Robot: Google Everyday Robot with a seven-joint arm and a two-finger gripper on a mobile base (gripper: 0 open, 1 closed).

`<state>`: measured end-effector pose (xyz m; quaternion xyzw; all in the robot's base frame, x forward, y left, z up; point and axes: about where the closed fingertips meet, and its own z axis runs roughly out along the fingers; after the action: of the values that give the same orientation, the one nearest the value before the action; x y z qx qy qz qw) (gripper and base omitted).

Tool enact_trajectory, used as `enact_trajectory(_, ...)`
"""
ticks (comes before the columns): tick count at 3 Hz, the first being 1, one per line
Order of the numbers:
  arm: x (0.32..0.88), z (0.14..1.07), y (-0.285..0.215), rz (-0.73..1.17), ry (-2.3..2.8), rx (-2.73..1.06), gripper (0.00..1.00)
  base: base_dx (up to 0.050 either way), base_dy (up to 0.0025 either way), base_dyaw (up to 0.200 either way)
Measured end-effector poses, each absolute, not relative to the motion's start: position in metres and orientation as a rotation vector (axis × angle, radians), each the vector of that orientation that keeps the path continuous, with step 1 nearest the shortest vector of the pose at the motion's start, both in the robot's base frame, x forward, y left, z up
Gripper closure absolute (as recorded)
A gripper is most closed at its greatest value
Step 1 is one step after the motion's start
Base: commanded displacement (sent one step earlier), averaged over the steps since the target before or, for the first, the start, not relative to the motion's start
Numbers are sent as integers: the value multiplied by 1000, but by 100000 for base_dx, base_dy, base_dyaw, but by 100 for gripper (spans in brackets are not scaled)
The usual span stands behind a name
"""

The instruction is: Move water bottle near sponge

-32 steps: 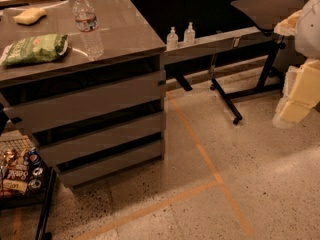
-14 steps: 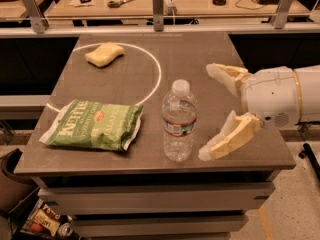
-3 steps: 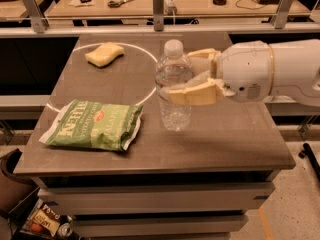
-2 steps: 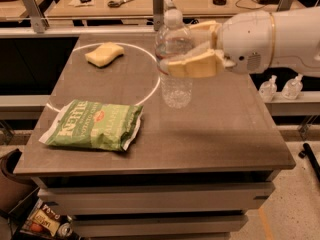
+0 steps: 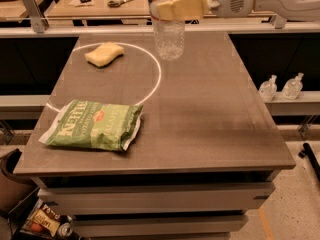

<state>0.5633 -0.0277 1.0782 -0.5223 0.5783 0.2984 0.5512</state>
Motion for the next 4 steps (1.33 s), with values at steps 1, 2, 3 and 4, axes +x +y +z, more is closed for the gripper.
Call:
enact_trajectory(1,605,1095,-16,683,1373,-1187,100,0,0,0)
enact_trajectory(2,640,1096,5,689,1391,-1168,100,0,0,0)
enact_trajectory(3,670,1084,39,727,1418,-1171,100,0,0,0)
enact_trajectory(4,703,1039,88,831,1440,-1131,100,0,0,0)
